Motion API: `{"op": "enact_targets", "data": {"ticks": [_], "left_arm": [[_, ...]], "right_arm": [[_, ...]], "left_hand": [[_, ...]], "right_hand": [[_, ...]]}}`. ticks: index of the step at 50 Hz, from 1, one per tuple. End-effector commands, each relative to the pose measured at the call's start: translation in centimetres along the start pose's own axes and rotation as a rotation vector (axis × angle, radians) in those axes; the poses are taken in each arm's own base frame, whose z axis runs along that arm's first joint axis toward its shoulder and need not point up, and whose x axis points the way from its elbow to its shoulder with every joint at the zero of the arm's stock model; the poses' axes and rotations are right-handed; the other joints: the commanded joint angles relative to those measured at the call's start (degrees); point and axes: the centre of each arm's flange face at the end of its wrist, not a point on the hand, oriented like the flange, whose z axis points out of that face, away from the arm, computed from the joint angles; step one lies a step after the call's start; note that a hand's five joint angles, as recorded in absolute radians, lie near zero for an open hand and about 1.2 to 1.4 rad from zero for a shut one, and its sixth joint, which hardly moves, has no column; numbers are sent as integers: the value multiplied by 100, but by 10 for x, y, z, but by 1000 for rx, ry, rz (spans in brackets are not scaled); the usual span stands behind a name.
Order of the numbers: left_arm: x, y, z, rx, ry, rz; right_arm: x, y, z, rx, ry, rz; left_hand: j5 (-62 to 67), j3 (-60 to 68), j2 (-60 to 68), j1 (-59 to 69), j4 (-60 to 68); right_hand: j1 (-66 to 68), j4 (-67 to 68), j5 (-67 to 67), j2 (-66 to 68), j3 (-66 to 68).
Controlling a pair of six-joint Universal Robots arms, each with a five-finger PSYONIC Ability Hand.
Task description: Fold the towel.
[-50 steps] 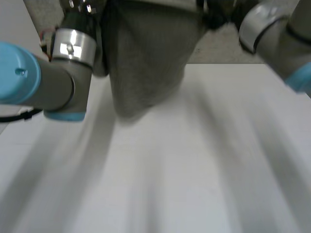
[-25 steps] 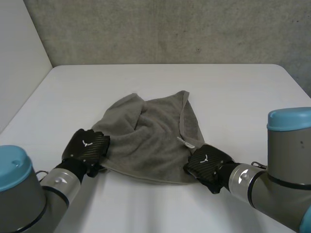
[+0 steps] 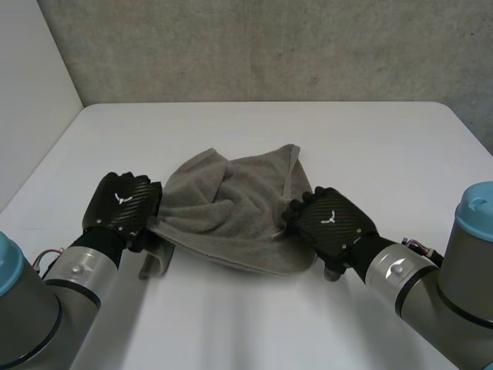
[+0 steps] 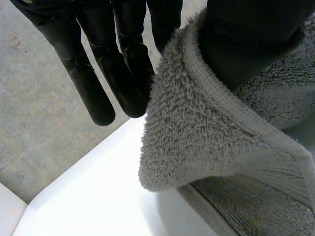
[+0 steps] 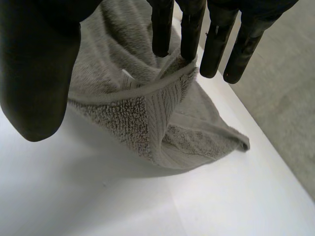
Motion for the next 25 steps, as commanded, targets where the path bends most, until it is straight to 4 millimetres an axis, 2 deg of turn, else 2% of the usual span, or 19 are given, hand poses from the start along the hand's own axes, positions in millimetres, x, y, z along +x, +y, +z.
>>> {"op": "enact_targets", "data": {"ticks": [1,3,5,9,10,11,12,13,17,19,25], "left_arm": [[0,5,-1,-14,-1,-4],[1,9,0,-29,5,-5],[2,11,0,-37,8,-6],[3,13,-1,-44,10,-6],[3,14,0,-48,12,-6],[3,15,0,-52,12,-7],[3,15,0,-52,12,-7],[3,15,0,-52,12,-7],[3,15,0,-52,12,-7],[3,15,0,-52,12,-7],[3,16,0,-54,11,-7]], "right_arm": [[-10,4,-4,10,-49,-243],[-11,4,-5,13,-53,-267],[-12,1,-4,26,-60,-298],[-10,1,-1,30,-55,-306],[-9,1,1,37,-57,-315],[-9,1,1,37,-57,-315],[-10,2,4,58,-66,-341],[-11,2,9,89,-71,-381],[-12,3,15,140,-60,-488],[-14,9,23,164,-50,-600],[-18,18,31,176,-49,-735]], "left_hand": [[1103,1027,1023,1359,1020],[1103,1027,1023,1359,1020],[1103,1027,1023,1359,1020],[1103,1027,1023,1359,1020],[1103,1027,1023,1359,1020],[1103,1027,1023,1359,1020],[1103,1027,1023,1359,1020],[1103,1027,1023,1359,1020],[1103,1027,1023,1359,1020],[1103,1027,1023,1359,1020],[1103,1027,1023,1359,1020]], "right_hand": [[-338,-349,-105,-529,-490],[83,72,316,-109,-70],[3348,3337,3581,3156,3195],[3043,3032,3276,2852,2891],[2011,2000,2244,1819,1858],[2001,1990,2233,1809,1848],[718,707,951,526,566],[555,545,788,364,403],[587,577,820,396,435],[621,610,854,429,469],[554,543,787,362,401]]}}
